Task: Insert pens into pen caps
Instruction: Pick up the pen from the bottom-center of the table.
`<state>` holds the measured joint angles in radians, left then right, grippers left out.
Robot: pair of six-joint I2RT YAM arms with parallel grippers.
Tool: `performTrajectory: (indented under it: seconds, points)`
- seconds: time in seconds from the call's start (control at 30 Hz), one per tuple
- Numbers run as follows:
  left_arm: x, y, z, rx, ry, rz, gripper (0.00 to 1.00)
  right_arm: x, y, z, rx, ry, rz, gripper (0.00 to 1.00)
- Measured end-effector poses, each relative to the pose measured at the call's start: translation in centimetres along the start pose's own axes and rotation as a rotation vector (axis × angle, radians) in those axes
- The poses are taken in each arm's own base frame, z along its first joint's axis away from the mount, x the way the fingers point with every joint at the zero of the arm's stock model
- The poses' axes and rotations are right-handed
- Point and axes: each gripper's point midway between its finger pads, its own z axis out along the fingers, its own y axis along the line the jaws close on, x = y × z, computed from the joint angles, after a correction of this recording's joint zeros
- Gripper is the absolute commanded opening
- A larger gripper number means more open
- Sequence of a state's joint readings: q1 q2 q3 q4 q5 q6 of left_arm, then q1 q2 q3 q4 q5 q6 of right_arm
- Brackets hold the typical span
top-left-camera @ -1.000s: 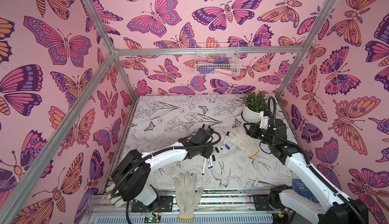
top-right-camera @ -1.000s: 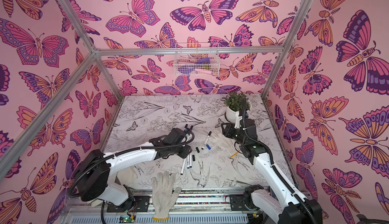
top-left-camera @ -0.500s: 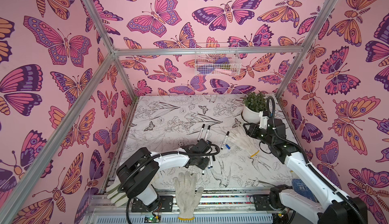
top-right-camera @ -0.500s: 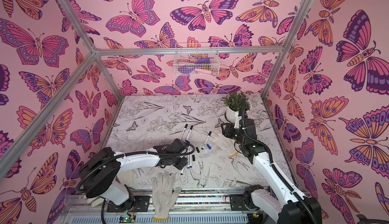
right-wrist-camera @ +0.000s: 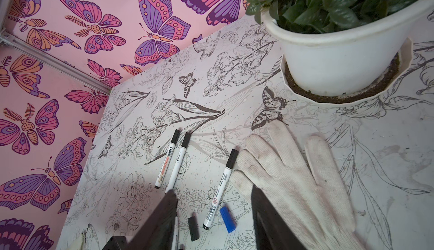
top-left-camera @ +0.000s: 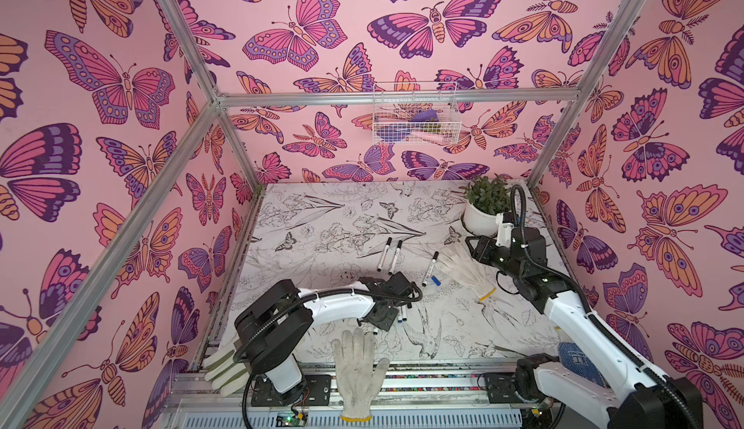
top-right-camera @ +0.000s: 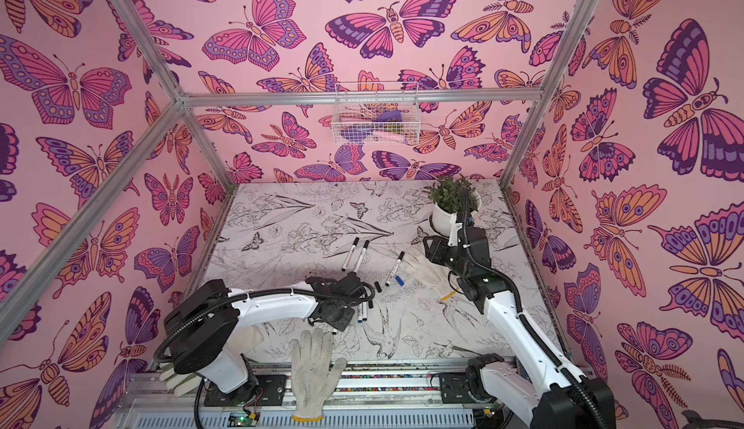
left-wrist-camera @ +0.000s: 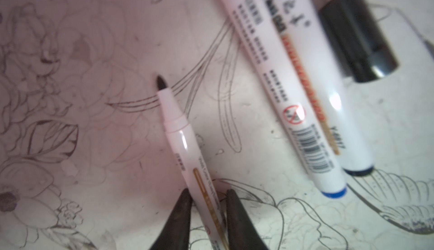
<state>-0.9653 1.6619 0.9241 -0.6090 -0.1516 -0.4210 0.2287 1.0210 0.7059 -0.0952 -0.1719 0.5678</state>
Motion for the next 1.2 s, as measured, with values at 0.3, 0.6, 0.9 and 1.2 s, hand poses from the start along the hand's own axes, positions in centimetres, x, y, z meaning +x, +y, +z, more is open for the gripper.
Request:
performTrajectory:
  seconds: [0.3,0.6,0.9,1.2]
  points:
    - [-0.7,0.9,0.1,0.013,0.020,-0.068,0.00,-0.1,-0.1,0.0,0.006,-0.004,0.000,0.53]
    - [-11.3,-0.6,-6.9,0.234,-0.318,-0.101,0.00,1.4,2.2,0.9,-0.135,0.084,-0.016,0.52]
    - [-19.8,-3.8,-15.4,0.481,-0.661,-0.040,0.00,6.1,7.1,1.7,-0.390,0.294,-0.050,0.51]
    - [-20.5,-6.3,-14.3,0.581,-0.652,-0.017,0.00,5.5,8.6,1.0,-0.463,0.277,-0.076,0.49]
